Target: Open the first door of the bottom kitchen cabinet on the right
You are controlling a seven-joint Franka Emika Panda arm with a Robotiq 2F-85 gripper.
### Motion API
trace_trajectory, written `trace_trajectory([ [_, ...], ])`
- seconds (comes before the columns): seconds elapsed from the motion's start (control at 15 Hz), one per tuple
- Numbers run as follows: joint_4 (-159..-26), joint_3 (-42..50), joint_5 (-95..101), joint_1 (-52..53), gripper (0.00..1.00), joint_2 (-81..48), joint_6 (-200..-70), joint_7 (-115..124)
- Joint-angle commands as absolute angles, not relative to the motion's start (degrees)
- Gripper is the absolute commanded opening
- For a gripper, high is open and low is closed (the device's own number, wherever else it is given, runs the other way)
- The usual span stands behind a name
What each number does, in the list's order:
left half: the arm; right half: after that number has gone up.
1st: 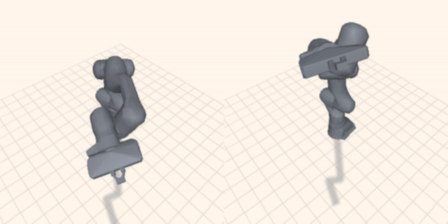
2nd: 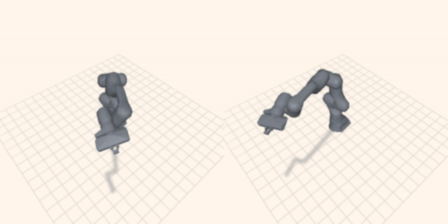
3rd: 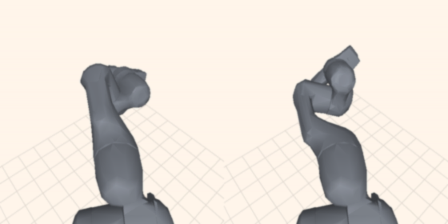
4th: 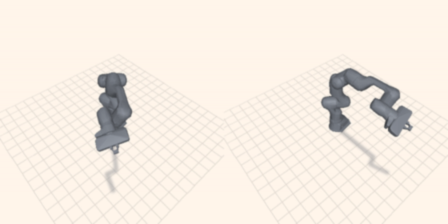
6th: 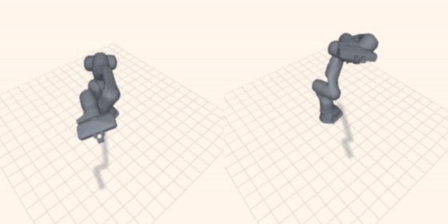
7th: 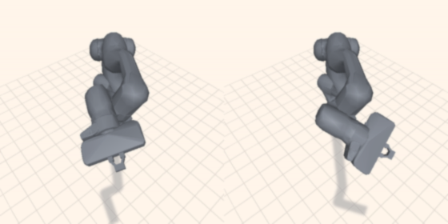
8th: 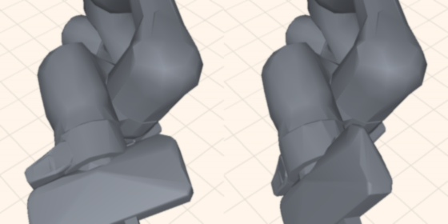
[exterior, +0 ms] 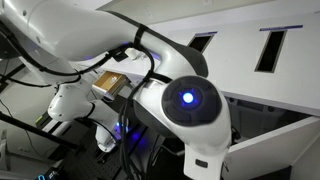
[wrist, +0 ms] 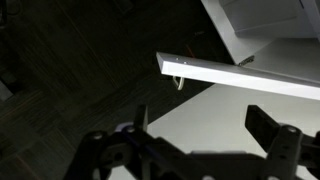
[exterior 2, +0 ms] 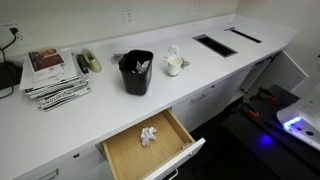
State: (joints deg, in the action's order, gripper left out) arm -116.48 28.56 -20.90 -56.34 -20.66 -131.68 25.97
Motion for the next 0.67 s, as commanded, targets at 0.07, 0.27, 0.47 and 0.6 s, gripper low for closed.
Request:
trace_trajectory([
  [0.07, -128.97, 31.54, -10.37, -48.16, 1.00, -6.59, -139.41, 33.26],
  [0.27, -132.62, 32.20, -3.09, -44.92, 1.00, -0.90, -141.63, 38.00],
  [0.47, -135.32, 31.55, 4.12, -43.84, 1.00, 3.91, -142.71, 42.61],
  [0.6, -136.79, 30.74, 8.78, -44.16, 1.00, 6.93, -142.81, 45.39],
])
